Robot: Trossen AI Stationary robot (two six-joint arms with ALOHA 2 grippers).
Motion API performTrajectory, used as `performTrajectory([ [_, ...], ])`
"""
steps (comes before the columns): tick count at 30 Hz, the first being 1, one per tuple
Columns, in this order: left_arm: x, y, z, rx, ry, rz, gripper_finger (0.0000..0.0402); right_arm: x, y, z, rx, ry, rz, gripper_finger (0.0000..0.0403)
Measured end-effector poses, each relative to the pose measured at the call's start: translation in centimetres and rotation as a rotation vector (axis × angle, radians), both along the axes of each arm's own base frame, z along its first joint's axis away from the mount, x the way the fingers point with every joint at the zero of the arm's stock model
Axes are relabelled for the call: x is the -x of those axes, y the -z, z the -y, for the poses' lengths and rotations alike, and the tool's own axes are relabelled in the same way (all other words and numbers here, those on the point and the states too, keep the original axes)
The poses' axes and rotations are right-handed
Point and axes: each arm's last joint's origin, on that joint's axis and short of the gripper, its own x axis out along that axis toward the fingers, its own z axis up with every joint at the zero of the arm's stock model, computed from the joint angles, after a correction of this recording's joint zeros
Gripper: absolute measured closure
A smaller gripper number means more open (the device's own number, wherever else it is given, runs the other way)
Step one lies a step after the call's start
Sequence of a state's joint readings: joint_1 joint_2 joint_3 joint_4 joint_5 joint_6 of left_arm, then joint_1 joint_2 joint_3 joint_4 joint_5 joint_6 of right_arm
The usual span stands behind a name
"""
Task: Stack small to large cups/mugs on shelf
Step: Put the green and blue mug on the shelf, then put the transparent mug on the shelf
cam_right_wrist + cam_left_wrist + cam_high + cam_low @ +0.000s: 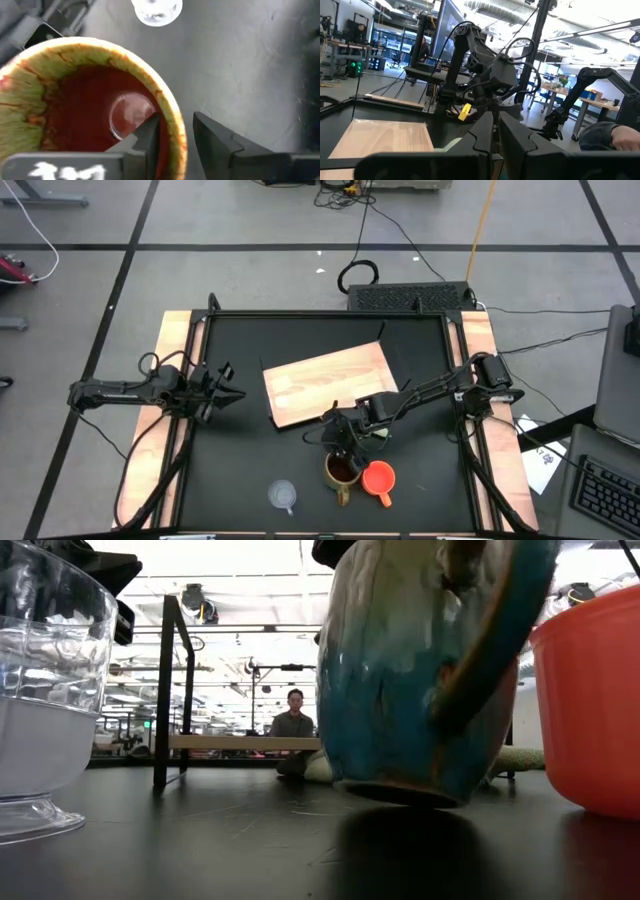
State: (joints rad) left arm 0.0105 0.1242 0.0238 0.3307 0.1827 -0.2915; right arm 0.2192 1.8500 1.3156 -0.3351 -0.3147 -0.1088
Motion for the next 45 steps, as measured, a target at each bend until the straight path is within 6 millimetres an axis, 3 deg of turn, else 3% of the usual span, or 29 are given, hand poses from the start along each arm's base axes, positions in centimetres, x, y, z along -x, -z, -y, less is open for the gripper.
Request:
performTrajectory([
  [18, 0.0, 0.1, 0.0, -0.001, 0.001, -0.013, 0.0371, 0.3, -1.2, -1.8, -0.030, -0.020, 0.055, 0.0235],
  [28, 0.0, 0.1, 0.0, -0.001, 0.004, -0.013, 0.0371, 2.4, -7.0, -1.2, -0.072, -0.019, 0.209, 0.0203],
  [32, 0.0, 0.1, 0.1, -0.009, 0.038, -0.012, 0.0371, 4.3, -9.6, -0.8, -0.061, -0.047, 0.260, 0.0238],
  [38, 0.1, 0.1, 0.4, -0.031, 0.147, -0.013, 0.0371, 7.0, -12.5, -1.7, 0.050, -0.034, 0.356, 0.0383],
  [45, 0.1, 0.3, 1.0, -0.064, 0.209, -0.023, 0.0393, 10.0, -14.6, -2.8, 0.132, -0.009, 0.419, 0.0401],
])
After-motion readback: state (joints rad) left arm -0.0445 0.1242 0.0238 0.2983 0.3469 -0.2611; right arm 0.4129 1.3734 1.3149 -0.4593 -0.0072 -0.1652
